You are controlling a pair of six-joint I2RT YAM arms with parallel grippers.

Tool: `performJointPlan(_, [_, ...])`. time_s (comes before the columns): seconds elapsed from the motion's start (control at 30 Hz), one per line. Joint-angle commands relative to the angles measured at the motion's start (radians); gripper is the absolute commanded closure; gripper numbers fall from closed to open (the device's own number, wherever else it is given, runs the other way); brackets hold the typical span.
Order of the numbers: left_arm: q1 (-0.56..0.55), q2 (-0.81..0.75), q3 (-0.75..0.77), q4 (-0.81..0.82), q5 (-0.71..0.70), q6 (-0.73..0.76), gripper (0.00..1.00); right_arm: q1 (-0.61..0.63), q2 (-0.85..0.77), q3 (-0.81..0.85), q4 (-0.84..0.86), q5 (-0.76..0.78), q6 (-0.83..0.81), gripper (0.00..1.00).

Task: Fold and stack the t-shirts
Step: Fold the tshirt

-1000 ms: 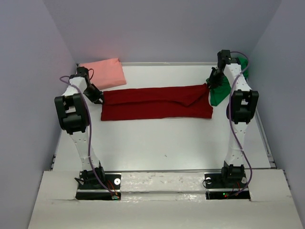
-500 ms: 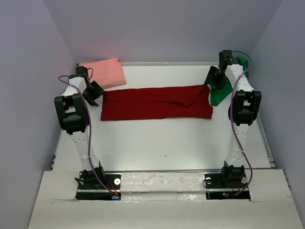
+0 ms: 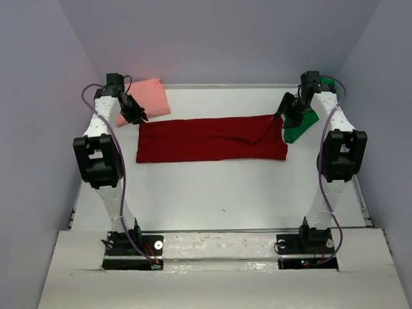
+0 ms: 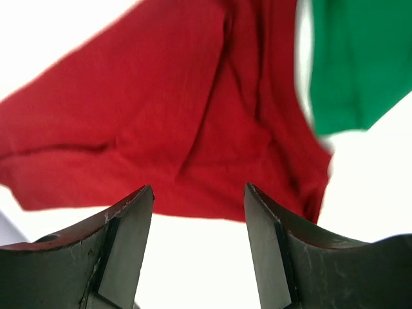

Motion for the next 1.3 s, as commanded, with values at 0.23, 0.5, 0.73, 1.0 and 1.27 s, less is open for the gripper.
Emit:
performJointPlan(0.23, [-0.325,-0.087,-0.03,0.084,0.193,-0.041,1.0,0.046,-0.176,-0.295,0.143,-0.234,0.116,0.38])
performJointPlan(0.5, [-0.454,0.021,0.047,0.117,0.251,-0.023,1.0,0.101,-0.17,-0.36,0.23,-0.245,0.17,0.38])
performJointPlan(0.73, [-0.508,0.081,0.042,0.124,0.276,0.016,1.0,0.141,-0.158,-0.419,0.316,-0.223,0.203,0.4])
performJointPlan(1.0, [-0.532,0.142,0.008,0.152,0.272,0.028,1.0,0.161,-0.129,-0.461,0.37,-0.188,0.22,0.42])
performJointPlan(1.27, [-0.557,0.199,0.019,0.157,0.287,0.036,1.0,0.17,-0.087,-0.469,0.399,-0.16,0.222,0.42])
